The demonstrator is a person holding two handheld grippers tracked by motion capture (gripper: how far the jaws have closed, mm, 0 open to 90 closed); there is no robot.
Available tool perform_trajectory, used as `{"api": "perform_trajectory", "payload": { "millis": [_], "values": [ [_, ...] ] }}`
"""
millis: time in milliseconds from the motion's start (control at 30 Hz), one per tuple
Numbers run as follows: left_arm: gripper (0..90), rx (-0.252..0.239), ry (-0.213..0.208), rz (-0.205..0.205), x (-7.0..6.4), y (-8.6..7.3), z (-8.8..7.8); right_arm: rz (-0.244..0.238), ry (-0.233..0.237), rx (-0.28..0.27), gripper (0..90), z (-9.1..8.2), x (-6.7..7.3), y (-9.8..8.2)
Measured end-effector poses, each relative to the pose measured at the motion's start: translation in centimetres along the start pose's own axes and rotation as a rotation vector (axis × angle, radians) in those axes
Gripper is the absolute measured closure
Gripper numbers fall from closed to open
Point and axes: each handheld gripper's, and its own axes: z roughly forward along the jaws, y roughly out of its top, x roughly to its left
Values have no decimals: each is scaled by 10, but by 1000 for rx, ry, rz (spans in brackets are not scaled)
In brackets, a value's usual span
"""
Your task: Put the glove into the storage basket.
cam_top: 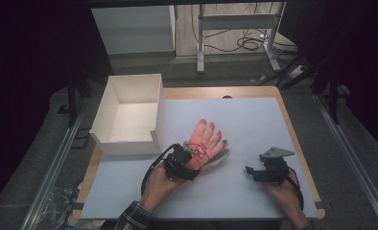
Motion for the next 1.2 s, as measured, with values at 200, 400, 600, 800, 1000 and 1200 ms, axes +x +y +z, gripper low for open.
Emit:
{"api": "perform_trajectory", "payload": {
  "millis": [200,400,600,800,1000,1200],
  "values": [
    [432,-22,26,0,7,14,-8,0,0,0,230,0,0,0],
    [430,-38,60,-8,17,29,-17,0,0,0,231,0,0,0],
    [430,-55,77,-20,25,42,-25,0,0,-1,230,0,0,0],
    [429,-66,93,-29,32,56,-31,0,1,0,230,0,0,0],
    [429,-75,110,-41,37,68,-37,-1,2,0,231,0,0,0],
    [427,-78,134,-48,42,79,-46,-3,0,-1,231,0,0,0]
  ]
}}
